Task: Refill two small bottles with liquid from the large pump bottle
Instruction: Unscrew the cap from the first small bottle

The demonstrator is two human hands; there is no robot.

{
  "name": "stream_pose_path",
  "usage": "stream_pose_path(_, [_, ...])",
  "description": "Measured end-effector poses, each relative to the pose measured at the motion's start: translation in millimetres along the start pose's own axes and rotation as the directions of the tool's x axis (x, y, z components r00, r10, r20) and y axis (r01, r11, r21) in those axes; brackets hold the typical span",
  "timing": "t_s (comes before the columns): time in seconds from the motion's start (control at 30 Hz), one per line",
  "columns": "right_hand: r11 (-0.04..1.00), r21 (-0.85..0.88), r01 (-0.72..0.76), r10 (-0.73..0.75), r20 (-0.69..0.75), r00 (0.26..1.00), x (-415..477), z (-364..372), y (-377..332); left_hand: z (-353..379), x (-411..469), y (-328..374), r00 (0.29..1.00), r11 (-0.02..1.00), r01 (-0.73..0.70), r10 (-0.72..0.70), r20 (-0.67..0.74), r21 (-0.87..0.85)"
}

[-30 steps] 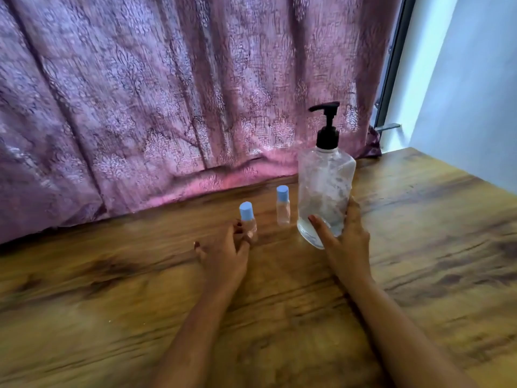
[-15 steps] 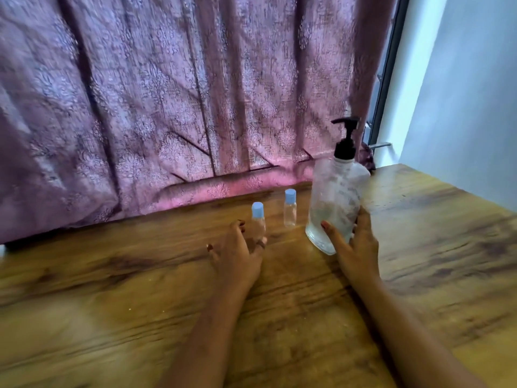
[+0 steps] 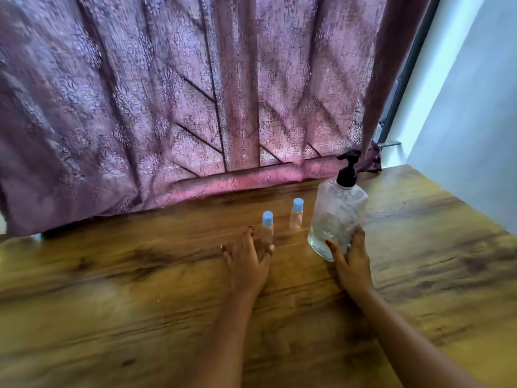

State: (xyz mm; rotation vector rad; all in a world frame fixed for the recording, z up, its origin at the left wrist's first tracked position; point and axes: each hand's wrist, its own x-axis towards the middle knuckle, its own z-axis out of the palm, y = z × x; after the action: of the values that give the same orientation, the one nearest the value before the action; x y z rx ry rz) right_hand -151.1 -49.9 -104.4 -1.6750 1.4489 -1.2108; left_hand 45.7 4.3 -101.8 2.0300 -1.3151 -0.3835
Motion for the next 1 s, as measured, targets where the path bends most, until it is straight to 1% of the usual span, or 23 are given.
stream_pose_path(0.13, [0.999,-0.008,-0.036,0.036,0.080,0.996,24,-14,4,-2,0,3,0.999,1.000,0.029,-0.030,0.023,0.011])
stream_pose_path(0.2, [0.992,-0.076,-0.097,0.105,0.107,0.989,33,-22,7,-7,1,10,0.993,0.994,0.106,-0.105,0.051,-0.013])
stream_pose_path(0.27, [0.967,-0.173,-0.188,0.198,0.043,0.979,34,-28,12,-9,7,13,0.980,0.979,0.192,-0.187,0.074,-0.068])
stream_pose_path(0.3, [0.961,-0.181,-0.210,0.211,-0.017,0.977,28,-31,12,-9,10,15,0.973,0.974,0.219,-0.214,0.081,-0.064])
stream_pose_path(0.33, [0.966,-0.162,-0.201,0.194,-0.059,0.979,21,-32,7,-8,14,17,0.971,0.974,0.226,-0.223,0.082,-0.030])
stream_pose_path(0.37, [0.974,-0.130,-0.186,0.179,-0.060,0.982,11,-30,-2,-8,18,18,0.971,0.974,0.226,-0.226,0.081,0.006])
stream_pose_path(0.4, [0.981,-0.098,-0.165,0.164,-0.012,0.986,2,-25,-12,-7,22,19,0.971,0.974,0.226,-0.227,0.071,0.028])
stream_pose_path(0.47, [0.996,-0.070,-0.055,0.067,0.180,0.981,-12,-10,-32,-7,23,25,0.972,0.972,0.233,-0.234,0.036,0.025])
stream_pose_path(0.53, [0.993,-0.075,0.095,-0.063,0.355,0.933,-10,5,-53,-8,24,29,0.971,0.972,0.236,-0.237,0.016,0.007])
stream_pose_path(0.57, [0.984,-0.084,0.158,-0.112,0.396,0.911,-3,10,-62,-9,24,30,0.972,0.972,0.235,-0.235,0.014,0.003])
stream_pose_path(0.6, [0.971,-0.100,0.218,-0.157,0.419,0.894,8,15,-70,-10,23,32,0.972,0.972,0.235,-0.235,0.000,-0.011])
stream_pose_path(0.67, [0.932,-0.196,0.306,-0.184,0.471,0.863,31,21,-76,-11,19,38,0.968,0.969,0.247,-0.247,-0.030,-0.010])
stream_pose_path(0.73, [0.885,-0.314,0.343,-0.138,0.527,0.838,51,25,-78,-12,15,46,0.968,0.971,0.238,-0.233,-0.095,0.035])
stream_pose_path(0.8, [0.858,-0.393,0.331,-0.062,0.561,0.826,64,28,-75,-11,12,55,0.964,0.976,0.210,-0.196,-0.179,0.061])
stream_pose_path(0.83, [0.850,-0.412,0.330,-0.049,0.561,0.826,69,29,-74,-9,13,57,0.960,0.978,0.197,-0.179,-0.215,0.068])
stream_pose_path(0.9, [0.849,-0.396,0.350,-0.091,0.542,0.835,73,29,-70,-5,13,62,0.957,0.983,0.152,-0.121,-0.263,0.100])
stream_pose_path(1.0, [0.852,-0.368,0.373,-0.145,0.520,0.842,77,26,-72,3,8,66,0.934,0.987,0.029,0.030,-0.357,0.161])
